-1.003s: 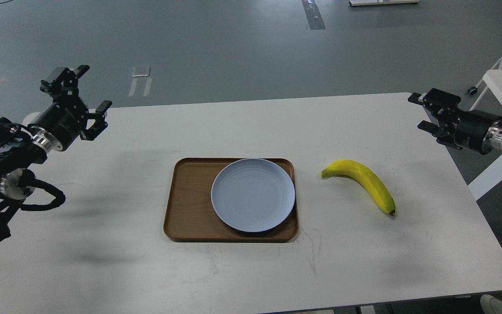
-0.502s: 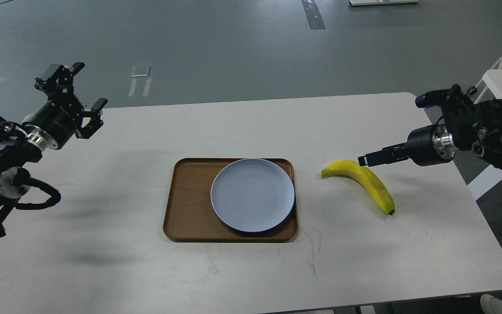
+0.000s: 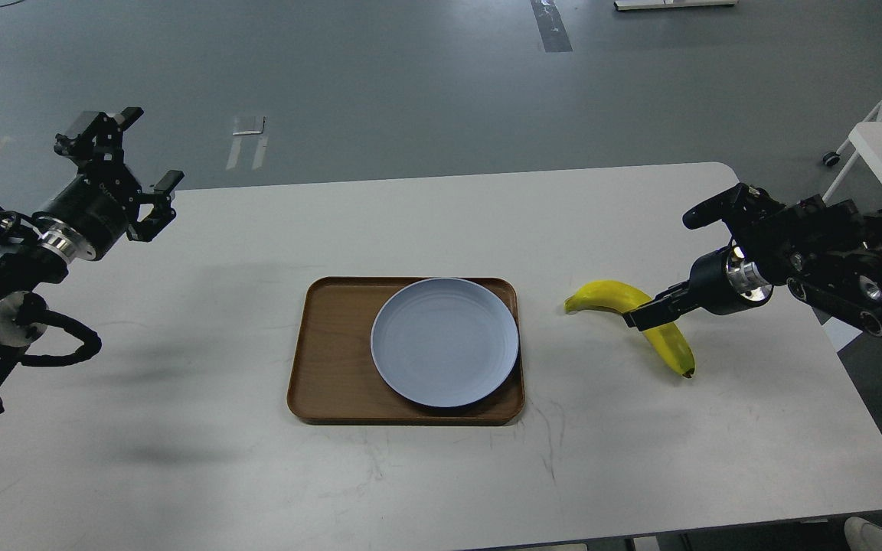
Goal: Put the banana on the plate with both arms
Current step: 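Grasp the banana's middle with the right gripper and lift, then carry the banana over the plate and lower it onto the plate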
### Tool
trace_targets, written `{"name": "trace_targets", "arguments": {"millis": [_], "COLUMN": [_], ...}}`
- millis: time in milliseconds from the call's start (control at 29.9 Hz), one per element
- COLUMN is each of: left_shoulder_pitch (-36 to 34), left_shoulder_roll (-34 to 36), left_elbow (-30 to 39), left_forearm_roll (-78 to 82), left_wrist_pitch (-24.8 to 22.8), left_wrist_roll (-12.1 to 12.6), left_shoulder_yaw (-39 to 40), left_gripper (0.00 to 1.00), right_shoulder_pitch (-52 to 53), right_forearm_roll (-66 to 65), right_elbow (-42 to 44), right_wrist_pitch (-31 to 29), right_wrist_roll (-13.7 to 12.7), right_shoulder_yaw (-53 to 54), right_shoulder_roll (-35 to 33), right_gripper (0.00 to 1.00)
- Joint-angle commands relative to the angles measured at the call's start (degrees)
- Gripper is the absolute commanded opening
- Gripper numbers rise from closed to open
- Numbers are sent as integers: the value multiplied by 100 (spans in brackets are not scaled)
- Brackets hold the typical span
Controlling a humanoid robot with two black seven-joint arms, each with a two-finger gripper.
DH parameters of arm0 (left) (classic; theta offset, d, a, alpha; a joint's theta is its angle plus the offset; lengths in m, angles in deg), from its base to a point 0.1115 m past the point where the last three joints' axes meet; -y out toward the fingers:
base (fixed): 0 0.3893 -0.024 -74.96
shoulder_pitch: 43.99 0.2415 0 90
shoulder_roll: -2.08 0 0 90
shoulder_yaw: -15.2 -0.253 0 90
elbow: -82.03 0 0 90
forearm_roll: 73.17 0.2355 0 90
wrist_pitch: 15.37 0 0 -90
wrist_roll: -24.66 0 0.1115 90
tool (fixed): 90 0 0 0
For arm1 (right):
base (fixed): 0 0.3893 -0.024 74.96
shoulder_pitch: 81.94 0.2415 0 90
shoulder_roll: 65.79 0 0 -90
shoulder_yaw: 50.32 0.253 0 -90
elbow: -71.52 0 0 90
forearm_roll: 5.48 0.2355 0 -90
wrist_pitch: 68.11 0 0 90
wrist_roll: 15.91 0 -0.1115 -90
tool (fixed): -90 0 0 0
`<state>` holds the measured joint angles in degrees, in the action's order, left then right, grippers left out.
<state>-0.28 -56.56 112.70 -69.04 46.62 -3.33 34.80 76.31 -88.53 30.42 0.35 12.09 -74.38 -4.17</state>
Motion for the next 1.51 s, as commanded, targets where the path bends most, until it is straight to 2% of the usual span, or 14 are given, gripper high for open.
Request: {"name": "trace_targets", "arguments": {"millis": [0,67,100,167,234,301,368,569,870,1137,1472], "left_shoulder_pitch": [-2,-2,-2,-2,-2,-2,-2,-11,-20,-64,-64], "left_shoulder_roll": [28,28,37,37,46,46,55,63,186,186,195], "left_elbow": [0,0,0,0,0,0,0,0,9,18,9], "left_forearm_roll": [0,0,0,0,0,0,0,0,-9,-9,-9], "left_wrist_pitch": [0,0,0,0,0,0,0,0,0,0,0], "left_wrist_roll": [-1,-1,-1,-1,-1,-1,-1,-1,-1,-1,-1], "left_shoulder_yaw": [0,0,0,0,0,0,0,0,9,9,9], "left_gripper": [100,100,100,100,100,100,100,100,100,100,100], "right_shoulder_pitch": [-57,-92,-119,-128,-128,-119,-119,4,1286,1595,1218], "right_forearm_roll": [8,8,17,17,17,17,26,70,508,1211,1564], "right_elbow": [14,14,5,-12,-21,-47,-56,-232,-952,-979,-128], "right_wrist_pitch": [159,185,194,203,273,282,282,282,229,-78,-113], "right_wrist_roll": [-1,-1,-1,-1,-1,-1,-1,-1,-1,-1,-1], "right_shoulder_yaw": [-46,-55,-46,-46,-46,-46,-46,-29,7,-37,-327], "right_shoulder_roll": [26,43,43,43,35,17,0,-106,-194,999,2345], "right_gripper": [84,67,50,36,16,6,1,0,0,0,0]}}
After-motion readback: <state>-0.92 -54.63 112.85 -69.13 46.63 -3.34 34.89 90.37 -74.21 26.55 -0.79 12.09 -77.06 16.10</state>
